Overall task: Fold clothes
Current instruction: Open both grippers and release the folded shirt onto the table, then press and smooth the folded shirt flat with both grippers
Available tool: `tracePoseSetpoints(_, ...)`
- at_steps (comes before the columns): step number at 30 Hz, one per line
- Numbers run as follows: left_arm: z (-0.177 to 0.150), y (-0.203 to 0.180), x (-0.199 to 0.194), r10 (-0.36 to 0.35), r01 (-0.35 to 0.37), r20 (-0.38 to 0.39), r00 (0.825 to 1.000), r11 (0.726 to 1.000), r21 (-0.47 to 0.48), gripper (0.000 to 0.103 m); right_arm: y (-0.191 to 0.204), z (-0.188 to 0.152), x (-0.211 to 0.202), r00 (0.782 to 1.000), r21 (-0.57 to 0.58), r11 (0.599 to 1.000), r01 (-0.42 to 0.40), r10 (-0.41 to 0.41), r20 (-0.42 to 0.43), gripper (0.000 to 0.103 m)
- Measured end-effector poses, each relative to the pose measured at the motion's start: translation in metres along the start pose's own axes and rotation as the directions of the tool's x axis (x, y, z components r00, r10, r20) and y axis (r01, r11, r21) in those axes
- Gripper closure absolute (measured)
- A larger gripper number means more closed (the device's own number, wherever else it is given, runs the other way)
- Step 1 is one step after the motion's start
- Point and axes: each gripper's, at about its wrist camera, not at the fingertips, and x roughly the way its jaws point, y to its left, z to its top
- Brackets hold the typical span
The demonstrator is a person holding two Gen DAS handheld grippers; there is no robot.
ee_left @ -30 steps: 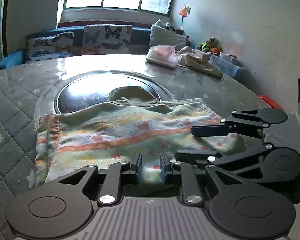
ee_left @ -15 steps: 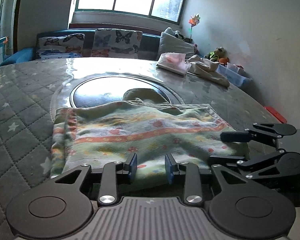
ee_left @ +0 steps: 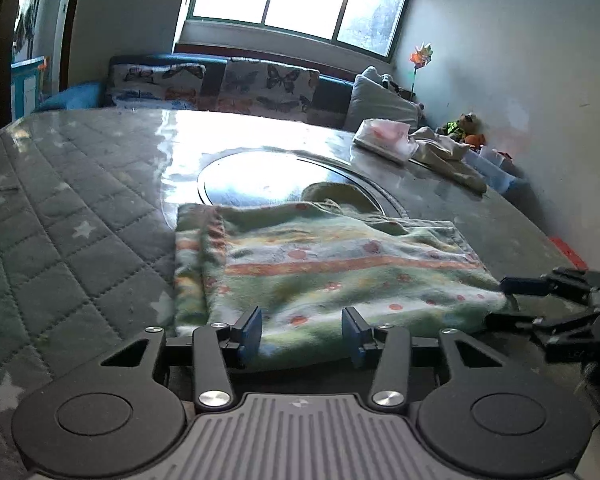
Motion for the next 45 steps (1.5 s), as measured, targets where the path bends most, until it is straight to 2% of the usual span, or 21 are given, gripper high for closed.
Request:
tracePoseSetpoints(5,0.010,-0.008,-0.003,-0.031,0.031,0.026,0.999,0.999,0.006,0.055,0.003,0.013,0.001,0.998,-0.001,1.000,0.026,-0.026,0.053,0.030)
tracePoseSetpoints(11,0.011,-0.016,0.018,-0.018,0.019,-0.012,1.000,1.000,0.022,0.055,0.009,0.010,0.021,0.998,-0.036,0.998,0.059,-0.059,0.017,0.026)
tracePoseSetpoints(16,0.005,0.000,0.019,-0.022,0.022,-0.028,0.999,1.000,-0.015,0.055,-0.007,0.000,0.016,0.999,0.022,0.999,0.041,-0.041,-0.019,0.020)
tracePoseSetpoints(22,0.016,-0.003,0.015,-0.024,0.024,-0.019,1.000,1.000,-0.001,0.053,-0.017,0.007,0.006,0.996,0.004,0.996,0.087,-0.087,-0.017,0.019)
tracePoseSetpoints(25,0.025,-0.002,0.016,-0.023,0.023,0.007,1.000,1.000,-0.002,0.051,-0.024,0.020,0.009,0.997,0.036,0.997,0.070,-0.071,0.017,0.019)
tracePoseSetpoints(28,0.028,0.001,0.022,-0.008,0.008,0.005,1.000,1.000,-0.008,0.051,-0.031,0.031,0.019,0.999,0.083,0.996,-0.011,0.009,0.032,0.023)
tracePoseSetpoints(31,0.028,0.008,0.031,0.011,-0.011,-0.015,1.000,1.000,-0.012,0.051,-0.040,0.037,0.037,0.998,0.145,0.987,-0.066,0.065,0.012,0.029)
tracePoseSetpoints(34,0.024,0.016,0.035,0.020,-0.021,-0.037,0.999,1.000,-0.019,0.051,-0.047,0.034,0.052,0.996,0.170,0.983,-0.072,0.079,-0.040,0.035)
tracePoseSetpoints(42,0.041,0.019,0.036,0.010,-0.010,-0.031,0.999,1.000,-0.009,0.050,-0.051,0.048,0.051,0.998,0.145,0.988,-0.048,0.053,-0.032,0.035)
tracePoseSetpoints(45,0.053,0.018,0.044,0.014,-0.014,-0.024,1.000,1.000,0.003,0.050,-0.054,0.054,0.068,0.997,0.177,0.983,-0.053,0.063,-0.046,0.035)
